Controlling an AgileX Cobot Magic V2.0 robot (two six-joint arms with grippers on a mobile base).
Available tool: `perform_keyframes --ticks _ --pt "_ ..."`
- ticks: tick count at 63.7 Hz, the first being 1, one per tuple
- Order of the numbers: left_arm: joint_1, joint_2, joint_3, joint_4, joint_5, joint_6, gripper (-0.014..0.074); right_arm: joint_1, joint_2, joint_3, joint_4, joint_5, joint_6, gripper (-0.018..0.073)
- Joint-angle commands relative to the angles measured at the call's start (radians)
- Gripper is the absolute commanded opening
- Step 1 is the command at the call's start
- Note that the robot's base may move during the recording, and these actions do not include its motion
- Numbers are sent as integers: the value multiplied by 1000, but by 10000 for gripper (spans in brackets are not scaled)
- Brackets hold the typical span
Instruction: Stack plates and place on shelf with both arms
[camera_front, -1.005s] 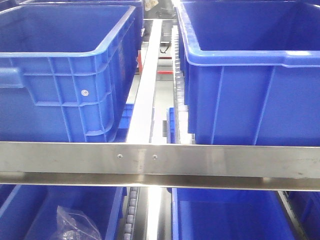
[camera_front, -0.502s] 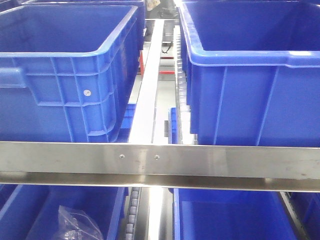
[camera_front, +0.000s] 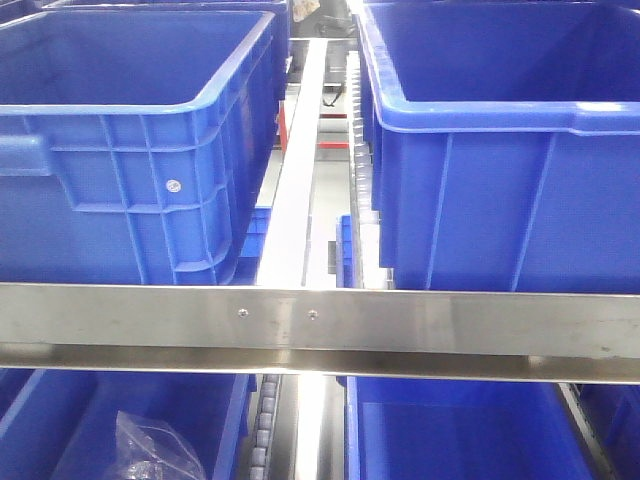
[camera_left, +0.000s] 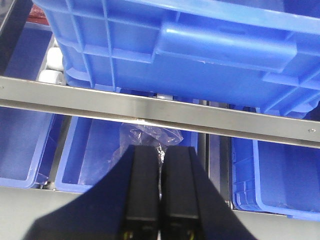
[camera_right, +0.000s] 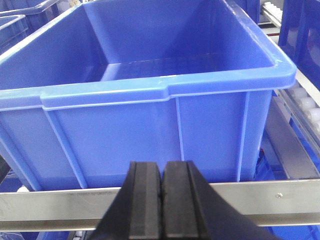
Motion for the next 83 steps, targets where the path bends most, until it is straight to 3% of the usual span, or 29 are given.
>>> perform_keyframes --ticks 1,47,50,63,83 --pt "-8 1 -28 -1 -69 -6 94 -5 -20 0 1 -85 -5 56" --pt "-8 -12 -28 23 -75 -1 94 -5 -20 0 1 -85 -5 56" --pt "-6 -41 -26 66 -78 -1 94 -5 -20 0 1 -85 -5 56" --pt "-3 -252 58 89 -154 -1 94 -5 -20 0 1 -85 -5 56" --pt "63 -633 297 93 -249 -1 94 -5 -20 0 1 -85 -5 56"
